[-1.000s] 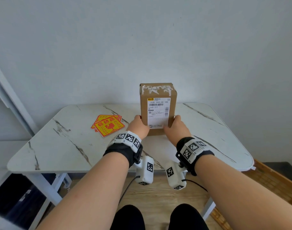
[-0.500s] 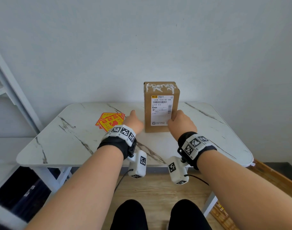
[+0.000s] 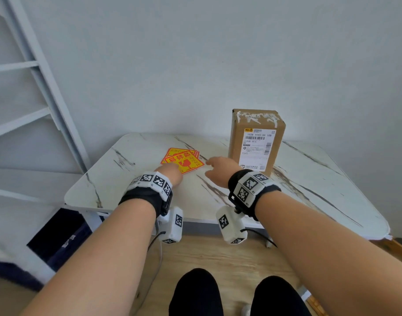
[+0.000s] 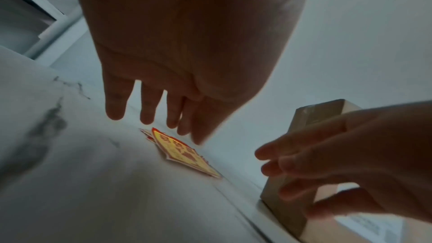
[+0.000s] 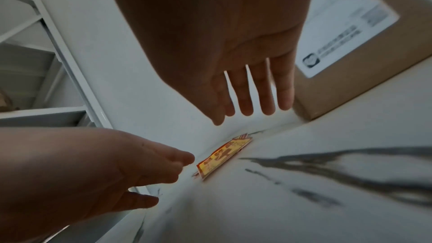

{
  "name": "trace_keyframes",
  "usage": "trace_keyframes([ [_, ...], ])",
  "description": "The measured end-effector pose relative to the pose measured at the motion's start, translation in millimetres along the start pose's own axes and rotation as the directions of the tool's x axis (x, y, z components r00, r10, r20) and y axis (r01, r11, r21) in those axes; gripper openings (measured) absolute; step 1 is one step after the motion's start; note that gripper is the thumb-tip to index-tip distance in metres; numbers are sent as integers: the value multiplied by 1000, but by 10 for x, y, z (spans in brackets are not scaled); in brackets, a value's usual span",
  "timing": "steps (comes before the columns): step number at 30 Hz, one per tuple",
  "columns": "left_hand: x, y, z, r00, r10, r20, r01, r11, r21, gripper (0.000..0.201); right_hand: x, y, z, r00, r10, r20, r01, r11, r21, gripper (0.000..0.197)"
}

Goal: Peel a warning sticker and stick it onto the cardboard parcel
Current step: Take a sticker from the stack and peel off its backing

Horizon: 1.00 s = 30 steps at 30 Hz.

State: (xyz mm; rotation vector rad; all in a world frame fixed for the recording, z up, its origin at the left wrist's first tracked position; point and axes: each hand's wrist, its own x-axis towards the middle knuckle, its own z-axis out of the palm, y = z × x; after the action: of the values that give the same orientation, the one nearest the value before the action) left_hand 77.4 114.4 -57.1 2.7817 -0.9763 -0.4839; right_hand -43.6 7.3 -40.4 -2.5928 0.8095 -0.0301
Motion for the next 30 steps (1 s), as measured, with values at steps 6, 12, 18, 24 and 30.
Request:
trace_keyframes([
  [6, 57, -171, 191, 986, 134, 100, -144, 985, 100, 56, 278, -258, 202, 992, 20, 126, -4, 992, -126, 52],
  [12, 95, -349, 187, 979, 202, 33, -201, 979, -18, 50, 440, -340, 384, 982, 14, 186, 22, 982, -187, 61],
  [18, 73, -447, 122, 987, 128, -94, -141, 978, -156, 49, 419, -395, 429, 981, 15, 191, 41, 958, -283, 41],
  [24, -88, -360, 158, 985, 63, -159, -85, 987, -139, 44, 211, -271, 389, 995, -12, 99, 38, 964, -264, 28],
  [30, -271, -105, 250, 978, -73, -195, 44, 988, -148, 41, -122, -63, 321, 996, -32, 89, 49, 978, -203, 31],
])
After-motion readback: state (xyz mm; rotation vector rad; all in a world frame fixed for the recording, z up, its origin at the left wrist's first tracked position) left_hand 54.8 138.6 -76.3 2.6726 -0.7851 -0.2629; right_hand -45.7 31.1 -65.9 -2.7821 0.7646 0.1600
